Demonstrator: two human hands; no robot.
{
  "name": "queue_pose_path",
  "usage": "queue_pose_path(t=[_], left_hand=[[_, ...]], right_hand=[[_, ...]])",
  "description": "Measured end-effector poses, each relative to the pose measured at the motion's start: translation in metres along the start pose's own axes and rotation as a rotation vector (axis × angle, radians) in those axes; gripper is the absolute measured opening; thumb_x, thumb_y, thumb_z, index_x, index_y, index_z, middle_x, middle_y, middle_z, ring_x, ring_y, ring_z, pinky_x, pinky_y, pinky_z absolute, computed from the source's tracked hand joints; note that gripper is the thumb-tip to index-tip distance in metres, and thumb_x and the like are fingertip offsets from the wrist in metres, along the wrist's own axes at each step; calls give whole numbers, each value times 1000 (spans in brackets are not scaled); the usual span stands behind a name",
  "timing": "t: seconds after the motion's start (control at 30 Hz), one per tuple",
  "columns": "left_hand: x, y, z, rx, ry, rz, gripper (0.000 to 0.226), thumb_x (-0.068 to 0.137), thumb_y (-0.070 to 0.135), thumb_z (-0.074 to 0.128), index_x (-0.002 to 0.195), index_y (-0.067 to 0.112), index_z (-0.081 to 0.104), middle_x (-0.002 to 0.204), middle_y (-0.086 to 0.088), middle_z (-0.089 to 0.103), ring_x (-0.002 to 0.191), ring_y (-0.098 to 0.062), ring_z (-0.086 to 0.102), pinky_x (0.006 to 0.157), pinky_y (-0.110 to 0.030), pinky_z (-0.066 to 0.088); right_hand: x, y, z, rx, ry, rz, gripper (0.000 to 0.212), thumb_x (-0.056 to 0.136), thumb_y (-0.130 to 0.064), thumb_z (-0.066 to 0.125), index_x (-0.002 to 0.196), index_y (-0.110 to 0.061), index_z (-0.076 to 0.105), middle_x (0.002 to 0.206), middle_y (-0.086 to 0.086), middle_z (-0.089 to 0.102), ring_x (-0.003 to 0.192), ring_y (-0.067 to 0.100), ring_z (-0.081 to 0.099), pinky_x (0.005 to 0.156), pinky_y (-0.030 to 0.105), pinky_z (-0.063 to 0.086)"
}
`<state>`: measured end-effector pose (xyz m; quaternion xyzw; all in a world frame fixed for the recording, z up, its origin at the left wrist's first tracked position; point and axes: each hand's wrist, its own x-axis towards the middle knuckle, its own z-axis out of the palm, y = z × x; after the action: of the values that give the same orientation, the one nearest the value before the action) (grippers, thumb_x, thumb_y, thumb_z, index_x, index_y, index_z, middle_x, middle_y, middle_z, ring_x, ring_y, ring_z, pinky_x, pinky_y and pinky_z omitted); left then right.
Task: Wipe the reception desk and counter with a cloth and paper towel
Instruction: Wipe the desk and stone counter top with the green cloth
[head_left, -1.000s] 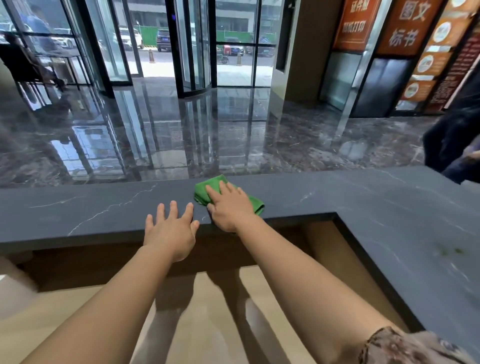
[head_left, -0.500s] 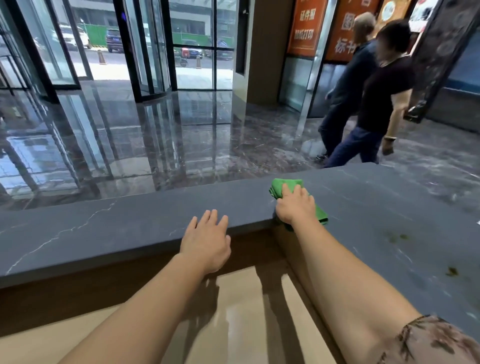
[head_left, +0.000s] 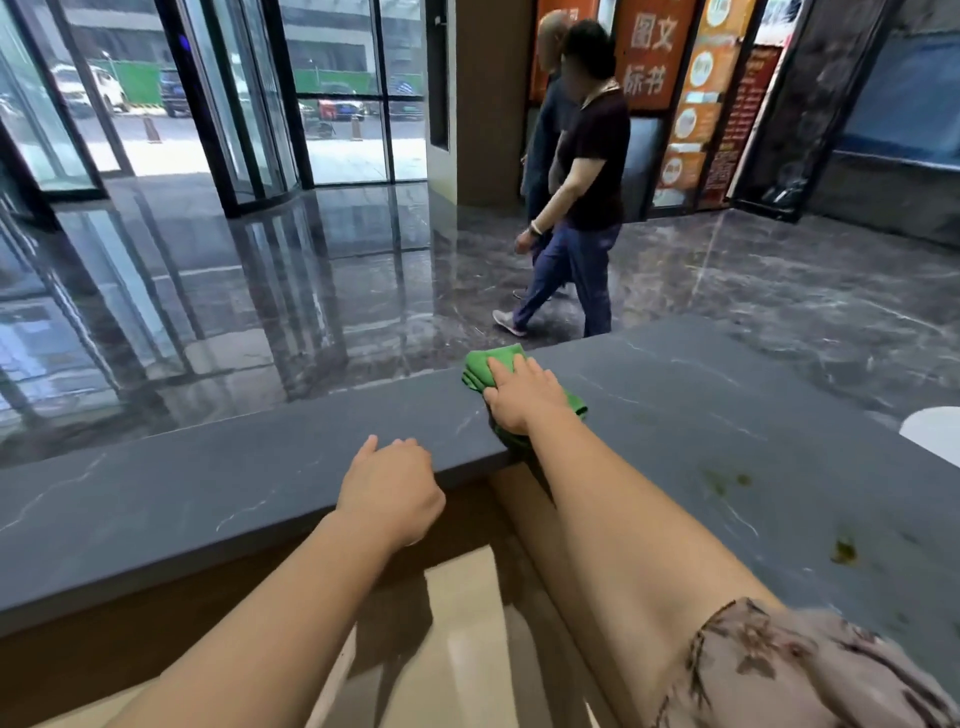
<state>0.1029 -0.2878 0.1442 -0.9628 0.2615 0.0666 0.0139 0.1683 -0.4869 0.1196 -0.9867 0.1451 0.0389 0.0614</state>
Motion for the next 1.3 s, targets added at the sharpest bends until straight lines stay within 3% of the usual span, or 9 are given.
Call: queue_pose_path(t=[0.13,0.27,0.5,0.63,0.8,1.0,1.3], left_hand=[[5,-1,-3,-49,-2,-49,25,96,23,36,100,13,60,112,-7,63,105,-26,57,119,-43,17],[-6,13,5,-14,42,-69,35,98,25,35,121,10,56,133,-11,51,126,-26,45,117,-42,18],[-41,34,22,-97,134,-58,39,97,29,38,131,12,45,135,-8,46,130,-25,39,115,-43,26],[-59,51,20,-102,185,31,34,97,27,39,126,11,48,128,-7,50,125,-24,44,113,-41,29],[-78,65,18,-81,235,151,25,97,26,37,114,13,50,115,-5,52,113,-22,47,101,-36,35],[-94,82,20,-68,221,177,25,98,26,35,114,13,50,113,-6,52,111,-24,49,100,-38,37],[-113,129,25,-126,101,23,32,97,21,34,121,9,51,127,-12,52,117,-31,50,97,-41,39]], right_hand=[[1,7,-1,-8,11,4,57,102,-40,26,155,-28,8,162,14,3,149,30,5,119,44,8],[-37,20,2,-32,15,-47,56,103,-41,24,155,-28,7,162,13,4,149,29,4,119,42,9],[-163,45,7,-29,36,-13,55,104,-40,25,154,-26,10,162,13,7,149,29,6,120,42,10],[-223,51,15,-16,47,58,56,104,-40,24,155,-27,5,162,11,3,150,26,1,120,40,5],[-215,47,13,-28,12,87,56,104,-39,25,155,-28,4,162,13,0,150,27,0,121,42,4],[-216,48,13,-47,10,8,56,104,-36,28,155,-32,4,162,12,-1,150,27,0,121,42,3],[-352,93,17,-28,15,-216,61,102,-25,34,154,-37,6,163,8,-6,150,24,-5,121,37,-2]])
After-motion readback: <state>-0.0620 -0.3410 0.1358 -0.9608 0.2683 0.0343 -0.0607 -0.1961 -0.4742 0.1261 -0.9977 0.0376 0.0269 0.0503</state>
